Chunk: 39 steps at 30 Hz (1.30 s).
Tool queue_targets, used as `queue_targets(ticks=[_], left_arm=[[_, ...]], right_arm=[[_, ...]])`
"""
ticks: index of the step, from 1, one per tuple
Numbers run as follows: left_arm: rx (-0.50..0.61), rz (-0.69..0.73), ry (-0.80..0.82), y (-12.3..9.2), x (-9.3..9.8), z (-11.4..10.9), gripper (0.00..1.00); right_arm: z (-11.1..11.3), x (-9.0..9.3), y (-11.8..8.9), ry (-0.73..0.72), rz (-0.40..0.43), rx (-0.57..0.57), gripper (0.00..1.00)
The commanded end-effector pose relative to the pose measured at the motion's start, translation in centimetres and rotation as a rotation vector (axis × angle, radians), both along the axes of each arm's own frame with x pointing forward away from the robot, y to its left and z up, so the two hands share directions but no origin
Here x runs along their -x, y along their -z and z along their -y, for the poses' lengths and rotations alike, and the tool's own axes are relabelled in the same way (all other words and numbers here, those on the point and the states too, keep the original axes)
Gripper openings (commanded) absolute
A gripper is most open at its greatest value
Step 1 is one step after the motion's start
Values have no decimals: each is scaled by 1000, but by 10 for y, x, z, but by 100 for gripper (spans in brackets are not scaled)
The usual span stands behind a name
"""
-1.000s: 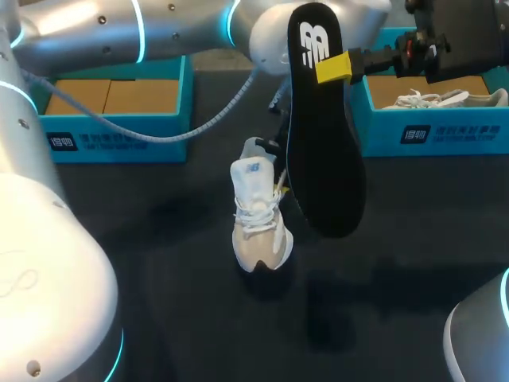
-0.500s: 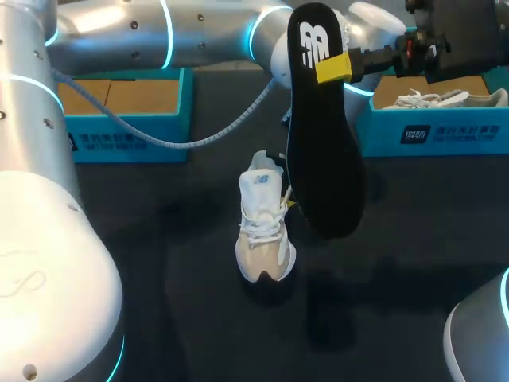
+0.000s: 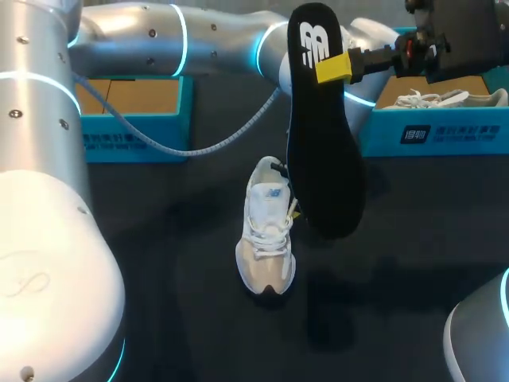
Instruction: Take the shoe out of the shoebox, open the shoe tongue, remove and reinsert the insole, then place the shoe into the shoebox
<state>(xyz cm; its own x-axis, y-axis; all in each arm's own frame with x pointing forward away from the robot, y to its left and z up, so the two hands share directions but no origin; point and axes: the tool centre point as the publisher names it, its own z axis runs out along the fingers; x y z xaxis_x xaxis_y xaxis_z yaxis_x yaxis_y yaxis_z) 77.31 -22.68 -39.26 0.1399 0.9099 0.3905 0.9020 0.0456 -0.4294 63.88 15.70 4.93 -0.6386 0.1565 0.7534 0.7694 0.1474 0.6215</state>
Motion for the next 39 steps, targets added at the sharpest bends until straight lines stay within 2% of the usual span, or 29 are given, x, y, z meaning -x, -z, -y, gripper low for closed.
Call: queue_targets(ticks=[1,2,8,26,39], left_arm=[[-1,2,-22,8,2,1,89],[-1,2,-24,8,2,1,100],[40,20,-71,-3,0,2,100],[276,154,-189,-85,-20,-13,100],[494,154,-216,-129,-6,-39,100]], right_arm=[[-3,-3,-1,-2,-2,4,0],[-3,-3,-1,-2,-2,4,0],[-3,-3,-1,-2,-2,4,0],[-3,-3,-1,-2,-2,4,0],[-3,-3,-1,-2,-2,4,0]])
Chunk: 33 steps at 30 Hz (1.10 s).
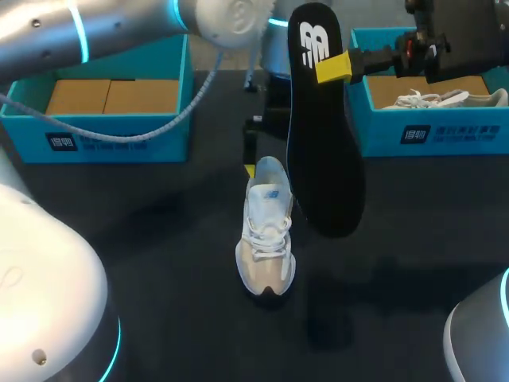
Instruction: Take the shoe out of the shoebox, open the shoe tongue, remove and reinsert the insole, then place the shoe into the shoebox
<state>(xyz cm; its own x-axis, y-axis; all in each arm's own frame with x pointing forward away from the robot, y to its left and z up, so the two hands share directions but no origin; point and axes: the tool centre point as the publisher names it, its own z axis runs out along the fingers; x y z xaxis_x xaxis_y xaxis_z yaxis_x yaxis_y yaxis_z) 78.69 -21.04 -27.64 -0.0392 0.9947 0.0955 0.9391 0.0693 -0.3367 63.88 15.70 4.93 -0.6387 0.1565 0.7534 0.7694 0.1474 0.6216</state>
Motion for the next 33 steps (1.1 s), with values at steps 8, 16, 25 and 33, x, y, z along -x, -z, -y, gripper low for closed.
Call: queue_targets(ticks=[8,16,25,33], left_arm=[[314,69,-72,-39,22,-47,100],[337,94,-109,-47,31,-56,100],[337,94,-109,-47,31,-56,100],[337,94,-109,-47,31,-56,100]], right_arm=[[-3,-3,-1,-2,-2,4,0],[-3,-3,-1,-2,-2,4,0],[-3,-3,-1,-2,-2,4,0],[-3,-3,-1,-2,-2,4,0]])
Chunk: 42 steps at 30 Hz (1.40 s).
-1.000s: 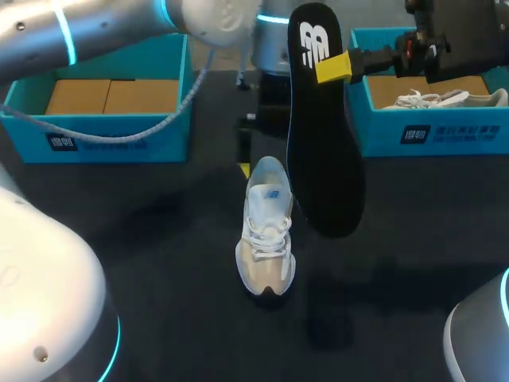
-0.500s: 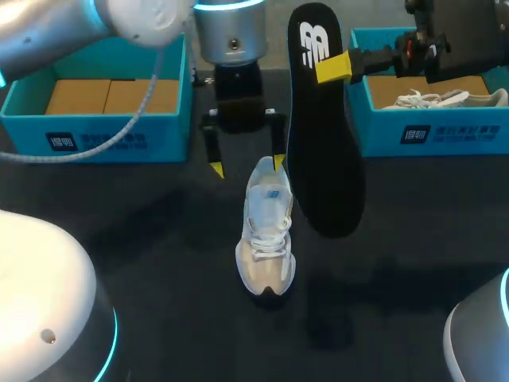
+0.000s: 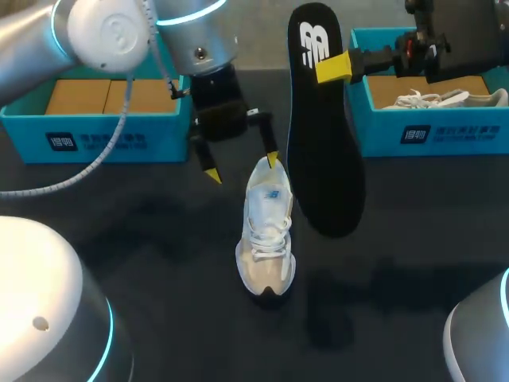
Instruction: Take the shoe out of the shoebox, open the shoe tongue, remove and reinsert the insole, then place the shoe into the shoebox
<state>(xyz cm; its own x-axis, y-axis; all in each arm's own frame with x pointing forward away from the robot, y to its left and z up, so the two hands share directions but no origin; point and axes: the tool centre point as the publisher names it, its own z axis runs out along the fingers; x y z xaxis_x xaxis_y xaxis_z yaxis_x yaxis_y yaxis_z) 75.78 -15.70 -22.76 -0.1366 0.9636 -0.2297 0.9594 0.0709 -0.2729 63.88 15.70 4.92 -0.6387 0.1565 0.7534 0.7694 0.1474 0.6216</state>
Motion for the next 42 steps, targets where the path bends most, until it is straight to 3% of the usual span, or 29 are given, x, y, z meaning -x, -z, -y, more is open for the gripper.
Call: queue_targets(ticks=[1,5,13,23,32,42], left_arm=[[17,4,-4,2,1,-2,100],[77,23,-43,-10,-2,-5,100],[219,59,-60,-30,-5,-12,100],[336,69,-60,-48,-11,-29,100],[500,114,-76,-80,-18,-43,100],[693,179,-91,-107,-28,-54,100]], right_arm=[[-3,-3,-1,-2,-2,4,0],[-3,-3,-1,-2,-2,4,0],[-1,-32,-2,-2,-112,1,0],[-3,-65,-15,84,-180,-30,0],[-10,-91,-28,122,-255,-36,0],[-14,-121,-20,145,-389,-58,0]])
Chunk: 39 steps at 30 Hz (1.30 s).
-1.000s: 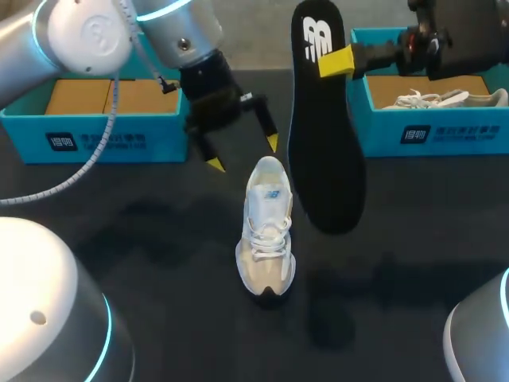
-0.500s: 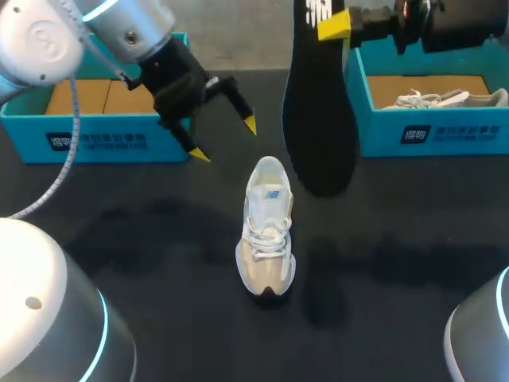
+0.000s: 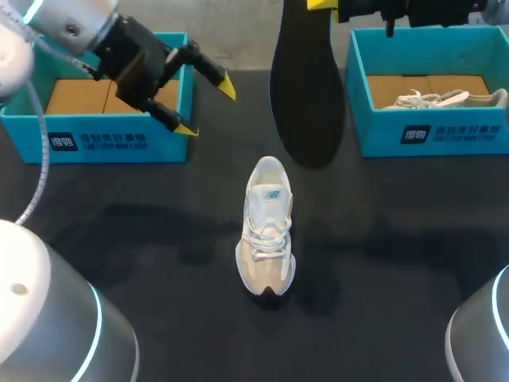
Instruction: Take the shoe out of the shoebox, open the shoe tongue, remove and reinsert the insole, then place the shoe into the shoebox
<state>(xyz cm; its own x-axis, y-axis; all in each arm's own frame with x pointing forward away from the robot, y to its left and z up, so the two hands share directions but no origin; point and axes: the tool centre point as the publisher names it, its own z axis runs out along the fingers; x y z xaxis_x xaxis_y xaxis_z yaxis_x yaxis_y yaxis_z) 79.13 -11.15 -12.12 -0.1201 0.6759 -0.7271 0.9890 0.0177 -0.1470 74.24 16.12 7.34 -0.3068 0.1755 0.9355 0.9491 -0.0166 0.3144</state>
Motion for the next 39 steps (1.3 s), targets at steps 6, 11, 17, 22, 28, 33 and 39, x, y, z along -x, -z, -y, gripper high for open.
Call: queue_targets(ticks=[6,11,17,22,28,33,39], left_arm=[[226,87,-15,-13,8,-10,100],[294,123,-16,-19,9,-12,100],[381,163,-6,-27,11,-15,100],[462,190,-2,-32,15,-23,100],[535,211,-3,-38,20,-23,100],[591,237,-18,-45,23,-23,100],[647,269,-19,-53,26,-18,100]], right_arm=[[-12,-31,19,-1,-144,20,0],[-18,-42,32,30,-247,28,0],[-27,-59,45,93,-326,23,0],[-43,-71,57,123,-387,38,0],[-53,-80,72,134,-450,39,0],[-59,-80,88,138,-508,44,0],[-70,-79,103,145,-563,32,0]])
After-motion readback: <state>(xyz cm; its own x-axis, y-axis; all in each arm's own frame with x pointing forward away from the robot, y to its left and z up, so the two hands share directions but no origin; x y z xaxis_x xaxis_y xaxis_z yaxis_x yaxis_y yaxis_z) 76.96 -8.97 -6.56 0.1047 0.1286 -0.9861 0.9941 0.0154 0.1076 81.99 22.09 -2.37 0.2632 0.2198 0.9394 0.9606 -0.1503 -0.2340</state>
